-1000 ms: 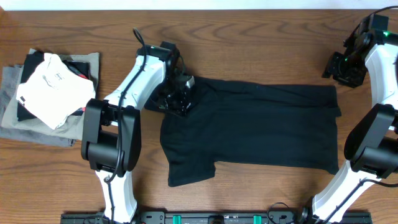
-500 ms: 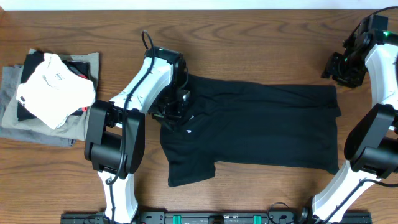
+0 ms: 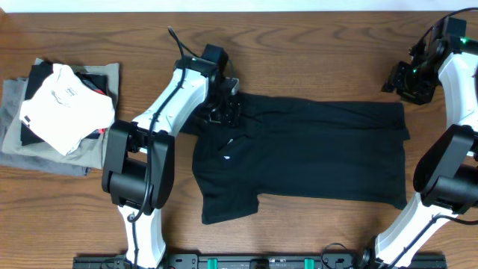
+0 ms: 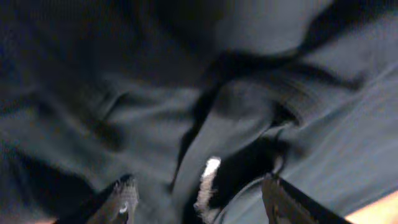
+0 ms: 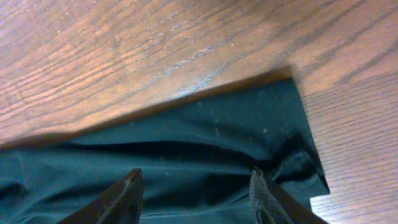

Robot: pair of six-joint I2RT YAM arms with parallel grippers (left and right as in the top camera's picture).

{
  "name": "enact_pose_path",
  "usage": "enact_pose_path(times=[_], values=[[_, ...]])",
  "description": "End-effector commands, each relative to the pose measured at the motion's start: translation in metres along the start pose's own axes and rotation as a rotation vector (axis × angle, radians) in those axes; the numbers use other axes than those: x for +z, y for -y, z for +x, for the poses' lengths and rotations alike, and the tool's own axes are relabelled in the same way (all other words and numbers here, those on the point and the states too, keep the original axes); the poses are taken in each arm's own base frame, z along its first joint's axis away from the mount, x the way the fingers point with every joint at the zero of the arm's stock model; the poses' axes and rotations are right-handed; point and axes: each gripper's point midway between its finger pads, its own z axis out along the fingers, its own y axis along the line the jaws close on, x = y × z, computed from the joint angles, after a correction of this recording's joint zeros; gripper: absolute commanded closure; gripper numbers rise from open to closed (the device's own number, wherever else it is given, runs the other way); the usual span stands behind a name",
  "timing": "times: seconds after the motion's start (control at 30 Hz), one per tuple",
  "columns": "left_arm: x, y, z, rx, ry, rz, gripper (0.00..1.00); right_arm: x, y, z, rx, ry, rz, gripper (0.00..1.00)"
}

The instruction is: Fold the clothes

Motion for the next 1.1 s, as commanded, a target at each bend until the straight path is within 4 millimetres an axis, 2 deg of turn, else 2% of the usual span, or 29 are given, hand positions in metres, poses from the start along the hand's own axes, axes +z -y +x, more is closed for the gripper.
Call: enact_pose_path(times=[0.0,0.1,0.27,0.57,0.67,0.77,0.8,0.9,0.93,1.07], values=[[-0.009,0.023,-0.004,0.035,0.025,0.056,0.33,0.0,-0.004,0.003,-0.018,-0.006,-0.016,0.47],[-0.007,0.039,-0.005,0.05,0.031,0.097,0.34,0.0,-0.004,0.002,-0.018,-0.004,-0.016,0.47],[0.002,0.056,-0.017,0.05,0.069,0.106,0.34,0.0,-0.005,0.002,-0.019,-0.004,-0.02,0.46],[0.026,0.056,-0.03,0.034,0.083,0.111,0.35,0.0,-0.004,0.004,-0.033,-0.01,-0.018,0.47],[0.03,0.057,-0.031,0.025,0.084,0.115,0.47,0.0,-0.004,0.003,-0.033,-0.01,-0.019,0.47],[0.033,0.057,-0.03,0.01,0.076,0.115,0.49,0.0,-0.004,0.003,-0.033,-0.01,-0.019,0.47],[0.034,0.057,-0.03,0.01,0.074,0.115,0.56,0.0,-0.004,0.003,-0.033,-0.01,-0.019,0.47],[0.034,0.057,-0.028,0.007,0.065,0.114,0.87,0.0,-0.004,0.004,-0.033,-0.01,-0.018,0.47],[0.033,0.057,-0.026,0.004,0.06,0.113,0.94,0.0,-0.004,0.004,-0.033,-0.012,-0.018,0.47],[0.028,0.058,-0.015,-0.017,0.022,0.115,0.94,0.0,-0.004,0.005,-0.032,-0.014,-0.017,0.47]])
